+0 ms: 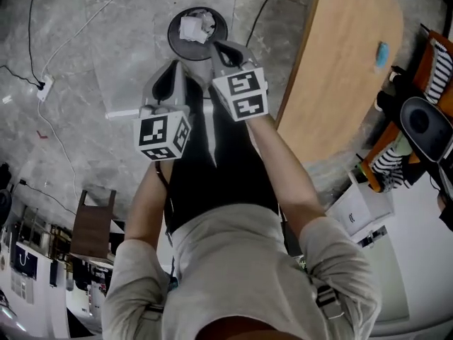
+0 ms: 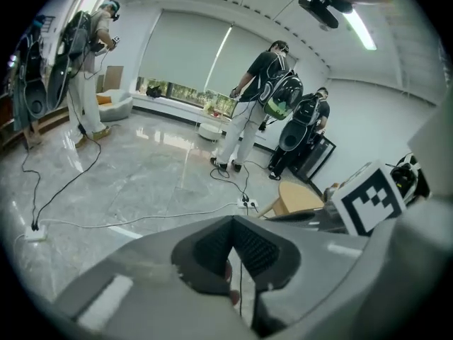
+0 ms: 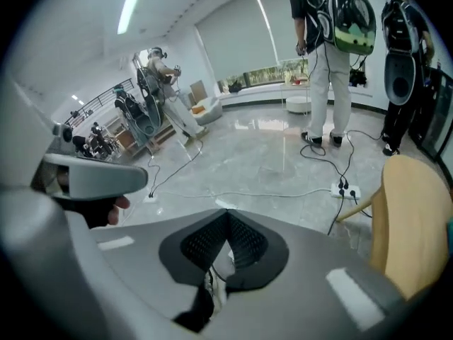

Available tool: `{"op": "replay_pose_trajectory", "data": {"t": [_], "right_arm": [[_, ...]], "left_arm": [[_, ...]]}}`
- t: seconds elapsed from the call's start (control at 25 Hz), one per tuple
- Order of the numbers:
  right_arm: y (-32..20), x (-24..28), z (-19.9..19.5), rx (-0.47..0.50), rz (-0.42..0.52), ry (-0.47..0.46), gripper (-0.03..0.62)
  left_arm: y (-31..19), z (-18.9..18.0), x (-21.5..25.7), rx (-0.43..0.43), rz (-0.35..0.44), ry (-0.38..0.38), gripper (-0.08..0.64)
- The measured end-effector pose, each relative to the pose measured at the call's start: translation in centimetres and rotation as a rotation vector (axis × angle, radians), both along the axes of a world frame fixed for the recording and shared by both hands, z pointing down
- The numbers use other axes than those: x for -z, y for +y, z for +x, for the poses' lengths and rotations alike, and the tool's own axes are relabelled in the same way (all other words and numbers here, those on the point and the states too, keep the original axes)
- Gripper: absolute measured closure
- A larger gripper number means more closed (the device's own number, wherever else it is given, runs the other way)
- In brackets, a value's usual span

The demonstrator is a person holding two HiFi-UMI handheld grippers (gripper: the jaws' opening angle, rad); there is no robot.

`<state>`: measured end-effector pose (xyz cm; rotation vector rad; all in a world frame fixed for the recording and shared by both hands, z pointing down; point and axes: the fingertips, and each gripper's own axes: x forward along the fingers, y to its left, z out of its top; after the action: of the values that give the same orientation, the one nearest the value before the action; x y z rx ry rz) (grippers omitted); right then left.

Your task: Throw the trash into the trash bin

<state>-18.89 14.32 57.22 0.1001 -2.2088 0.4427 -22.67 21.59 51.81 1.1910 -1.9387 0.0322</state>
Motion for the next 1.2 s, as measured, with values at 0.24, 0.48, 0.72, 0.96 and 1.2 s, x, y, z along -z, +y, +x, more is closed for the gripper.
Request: {"op": "replay_pose_trajectory", "data": {"t": [0.24, 0.48, 0.72, 0.96, 1.2], "right_arm": [[-0.3, 10.9, 0.9, -0.029, 0.026, -0.16, 0.584], [-2.3, 22.0, 0.7, -0.066, 0.11, -0.312, 0.584], [-2.8, 33.3, 0.9, -0.06, 0.214, -0.462, 0.584], [-1.6, 41.5, 1.9, -0.063, 0.292, -0.57, 0.584], [-0.8, 48.7, 2.6, -0.086, 0.342, -0.675, 0.584]], "left_arm": [[-1.2, 0.6, 7.8, -0.02, 0.056, -0.053, 0.541], [-3.6, -0.1, 17.1, -0.06, 0.158, -0.15, 0.541], [-3.9, -0.2, 26.4, -0.095, 0.245, -0.237, 0.541], [-5.0, 1.2, 35.7, -0.139, 0.378, -0.334, 0.541], [-4.8, 2.0, 42.6, -0.148, 0.468, -0.431, 0.541]]}}
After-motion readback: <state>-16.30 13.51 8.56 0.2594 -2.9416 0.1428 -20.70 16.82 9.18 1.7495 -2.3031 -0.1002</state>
